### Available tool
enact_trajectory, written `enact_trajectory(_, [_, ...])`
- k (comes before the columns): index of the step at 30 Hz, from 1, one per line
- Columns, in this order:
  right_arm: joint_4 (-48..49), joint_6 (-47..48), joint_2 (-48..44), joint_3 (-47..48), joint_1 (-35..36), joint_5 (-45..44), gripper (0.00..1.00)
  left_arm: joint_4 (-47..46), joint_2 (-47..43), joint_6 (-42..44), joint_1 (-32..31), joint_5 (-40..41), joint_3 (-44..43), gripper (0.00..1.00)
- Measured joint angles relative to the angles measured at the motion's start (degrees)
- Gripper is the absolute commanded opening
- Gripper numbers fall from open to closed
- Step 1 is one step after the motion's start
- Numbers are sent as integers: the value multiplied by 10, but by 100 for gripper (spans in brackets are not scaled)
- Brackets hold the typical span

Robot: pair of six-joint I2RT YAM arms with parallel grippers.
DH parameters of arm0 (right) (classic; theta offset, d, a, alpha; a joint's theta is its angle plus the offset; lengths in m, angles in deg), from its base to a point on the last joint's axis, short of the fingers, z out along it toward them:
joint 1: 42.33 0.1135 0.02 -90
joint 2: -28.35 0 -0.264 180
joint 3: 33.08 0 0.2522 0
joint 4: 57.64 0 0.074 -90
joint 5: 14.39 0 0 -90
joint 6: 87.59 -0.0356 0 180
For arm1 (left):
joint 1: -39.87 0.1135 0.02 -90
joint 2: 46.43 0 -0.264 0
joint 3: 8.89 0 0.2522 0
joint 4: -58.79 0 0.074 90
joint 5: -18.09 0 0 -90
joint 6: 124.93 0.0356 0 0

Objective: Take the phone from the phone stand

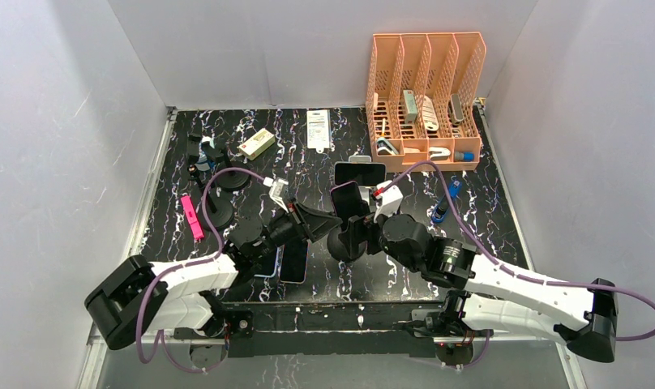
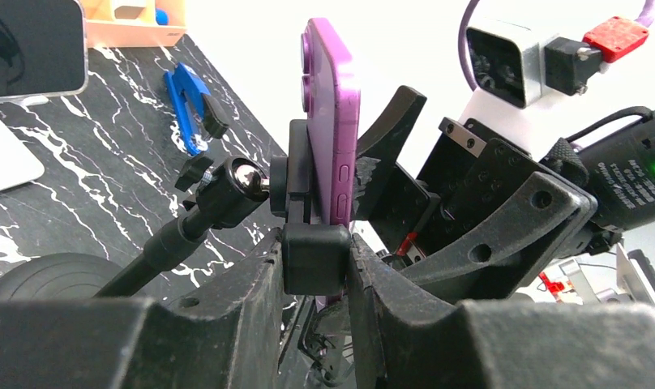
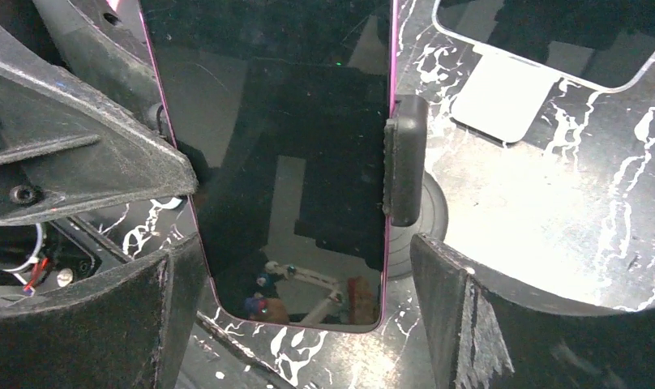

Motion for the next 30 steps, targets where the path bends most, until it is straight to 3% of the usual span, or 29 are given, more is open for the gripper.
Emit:
enact_trajectory(13, [-35, 34, 53, 29, 19, -57, 99, 132, -29, 8, -7, 26, -53, 0])
enact_trajectory(24, [-23, 33, 71, 28, 32, -113, 98, 165, -29, 9, -21, 45, -70, 0])
enact_trajectory(27, [-15, 33, 71, 28, 34, -121, 86, 166, -30, 9, -23, 48, -70, 0])
enact_trajectory(30, [-5, 29, 71, 28, 35, -120, 59, 167, -30, 9, -23, 50, -70, 0])
